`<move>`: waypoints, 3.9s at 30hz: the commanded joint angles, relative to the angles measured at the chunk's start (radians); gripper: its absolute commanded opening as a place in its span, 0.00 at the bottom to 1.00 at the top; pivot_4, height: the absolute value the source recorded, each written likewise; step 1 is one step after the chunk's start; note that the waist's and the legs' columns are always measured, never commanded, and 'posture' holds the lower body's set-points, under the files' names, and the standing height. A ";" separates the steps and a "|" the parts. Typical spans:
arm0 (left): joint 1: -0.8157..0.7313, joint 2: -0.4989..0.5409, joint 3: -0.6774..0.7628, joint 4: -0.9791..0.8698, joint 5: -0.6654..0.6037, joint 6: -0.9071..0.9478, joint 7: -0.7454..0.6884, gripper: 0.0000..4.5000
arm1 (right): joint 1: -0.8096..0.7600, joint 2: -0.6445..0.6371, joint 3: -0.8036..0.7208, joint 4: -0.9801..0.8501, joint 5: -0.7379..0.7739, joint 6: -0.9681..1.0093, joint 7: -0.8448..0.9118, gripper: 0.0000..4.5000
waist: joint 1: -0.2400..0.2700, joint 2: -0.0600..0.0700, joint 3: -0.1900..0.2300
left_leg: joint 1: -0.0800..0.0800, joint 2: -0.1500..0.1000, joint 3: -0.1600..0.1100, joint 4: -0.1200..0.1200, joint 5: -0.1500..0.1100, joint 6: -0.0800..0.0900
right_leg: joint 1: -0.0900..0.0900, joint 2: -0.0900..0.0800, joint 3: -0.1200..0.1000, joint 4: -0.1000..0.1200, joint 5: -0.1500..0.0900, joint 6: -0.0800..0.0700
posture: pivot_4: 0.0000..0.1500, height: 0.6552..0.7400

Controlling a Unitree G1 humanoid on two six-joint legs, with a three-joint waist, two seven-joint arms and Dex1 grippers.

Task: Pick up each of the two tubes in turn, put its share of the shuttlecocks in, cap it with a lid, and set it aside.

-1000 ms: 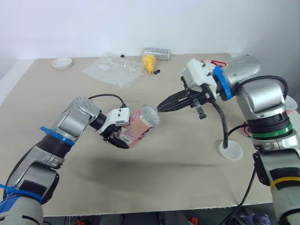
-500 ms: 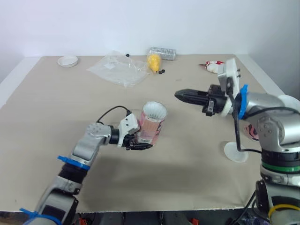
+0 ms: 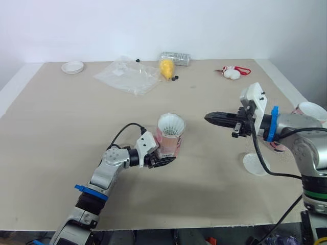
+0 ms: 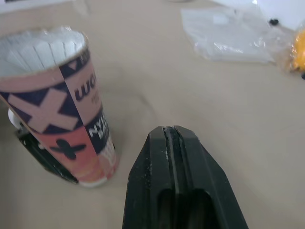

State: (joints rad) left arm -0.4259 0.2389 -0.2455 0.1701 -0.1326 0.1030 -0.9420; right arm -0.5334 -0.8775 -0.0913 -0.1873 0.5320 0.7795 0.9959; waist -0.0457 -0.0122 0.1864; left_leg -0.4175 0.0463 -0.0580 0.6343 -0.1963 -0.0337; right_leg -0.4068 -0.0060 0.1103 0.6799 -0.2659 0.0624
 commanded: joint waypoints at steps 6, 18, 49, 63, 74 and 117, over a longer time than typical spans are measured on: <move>-0.016 0.013 -0.048 0.001 0.013 -0.056 -0.033 0.65 | 0.059 -0.212 0.115 0.064 -0.151 -0.168 0.197 0.89 | -0.001 0.001 0.000 | 0.000 0.000 0.001 0.000 0.000 0.000 | 0.000 0.000 0.001 -0.001 -0.001 0.001 | 1.00 1.00; -0.020 0.028 -0.069 -0.008 0.008 -0.038 -0.048 0.65 | -0.083 -0.322 0.314 0.384 -0.436 -0.571 0.491 0.99 | -0.002 0.001 0.000 | 0.001 0.000 0.002 0.000 0.000 0.000 | 0.000 0.000 0.001 -0.002 0.000 0.001 | 1.00 1.00; 0.008 0.032 -0.066 -0.046 -0.002 0.023 -0.019 0.65 | -0.290 -0.186 0.434 0.846 -0.719 -1.056 0.607 0.02 | -0.003 0.001 0.000 | 0.009 0.000 0.003 -0.001 0.000 0.000 | 0.008 -0.001 0.002 -0.002 0.001 0.001 | 1.00 1.00; 0.018 0.042 -0.062 -0.027 -0.052 0.103 -0.058 0.65 | -0.274 -0.173 0.284 0.512 -0.476 -0.884 0.587 0.02 | -0.004 0.002 0.000 | 0.009 0.000 0.003 -0.001 0.000 0.000 | 0.008 -0.001 0.003 -0.002 0.001 0.001 | 1.00 1.00; 0.011 0.057 -0.079 0.013 -0.014 0.032 -0.059 0.65 | -0.533 -0.076 0.219 0.376 -0.340 -0.727 0.551 0.02 | -0.005 0.002 0.000 | 0.010 0.000 0.003 -0.002 0.000 0.000 | 0.007 0.000 0.002 -0.002 0.000 0.000 | 1.00 1.00; 0.011 0.051 -0.076 0.020 -0.020 0.049 -0.039 0.65 | -0.650 0.123 0.358 0.273 -0.294 -0.730 0.618 0.02 | -0.003 0.002 0.000 | 0.010 0.000 0.002 -0.004 0.000 0.000 | 0.006 0.000 0.001 -0.001 -0.001 -0.002 | 1.00 1.00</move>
State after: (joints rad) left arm -0.4296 0.2863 -0.3073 0.1538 -0.1713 0.1289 -0.9867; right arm -1.1846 -0.7467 0.2690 0.1133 0.2315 0.0572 1.5682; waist -0.0488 -0.0106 0.1862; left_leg -0.4079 0.0468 -0.0560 0.6299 -0.1963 -0.0339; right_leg -0.4006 -0.0060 0.1116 0.6790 -0.2669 0.0607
